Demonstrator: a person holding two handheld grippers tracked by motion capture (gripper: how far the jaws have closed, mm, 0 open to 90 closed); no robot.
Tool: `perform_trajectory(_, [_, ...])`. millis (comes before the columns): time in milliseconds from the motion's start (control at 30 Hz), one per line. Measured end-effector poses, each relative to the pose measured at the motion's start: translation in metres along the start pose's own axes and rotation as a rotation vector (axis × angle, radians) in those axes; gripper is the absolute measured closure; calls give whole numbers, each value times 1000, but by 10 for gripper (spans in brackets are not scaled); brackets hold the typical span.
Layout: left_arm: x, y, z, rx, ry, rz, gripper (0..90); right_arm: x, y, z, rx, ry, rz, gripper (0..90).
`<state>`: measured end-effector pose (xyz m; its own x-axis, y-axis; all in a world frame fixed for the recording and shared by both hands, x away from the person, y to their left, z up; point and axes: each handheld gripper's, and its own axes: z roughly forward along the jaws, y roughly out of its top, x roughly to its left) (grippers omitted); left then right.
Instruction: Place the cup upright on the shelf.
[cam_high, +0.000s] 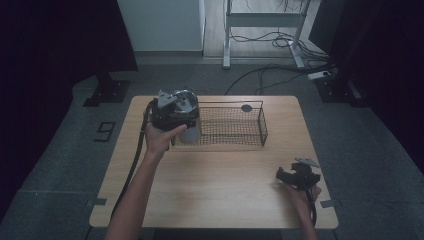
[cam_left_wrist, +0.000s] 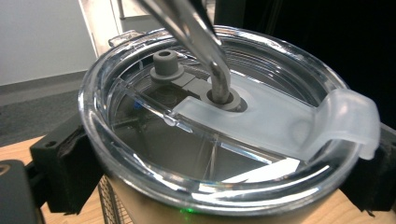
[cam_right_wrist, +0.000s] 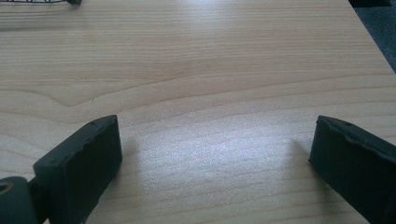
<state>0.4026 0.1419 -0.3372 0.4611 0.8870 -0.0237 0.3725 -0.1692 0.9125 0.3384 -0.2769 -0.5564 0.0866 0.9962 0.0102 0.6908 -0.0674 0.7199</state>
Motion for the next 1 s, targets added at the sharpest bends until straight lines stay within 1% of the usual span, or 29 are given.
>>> perform_trajectory(133, [3, 1, 4, 6, 14, -4, 42, 0, 0, 0, 0, 0, 0, 20])
perform_trajectory(367, [7, 4, 10, 5, 14, -27, 42, 0, 0, 0, 0, -1, 0, 20])
perform_trajectory(467, [8, 5, 12, 10, 11, -30, 42, 0, 0, 0, 0, -2, 0, 20])
perform_trajectory(633, [10, 8, 20, 24, 25, -30, 42, 0, 0, 0, -1, -2, 0, 20])
perform_trajectory(733, [10, 9, 22, 26, 24, -28, 42, 0, 0, 0, -1, -3, 0, 20])
perform_trajectory(800, [11, 12, 27, 29, 19, -36, 42, 0, 0, 0, -1, -3, 0, 20])
perform_trajectory(900, [13, 15, 31, 29, 23, -47, 42, 0, 0, 0, -1, -3, 0, 20])
perform_trajectory(1000, [12, 19, 34, 34, 31, -27, 42, 0, 0, 0, 0, -3, -1, 20])
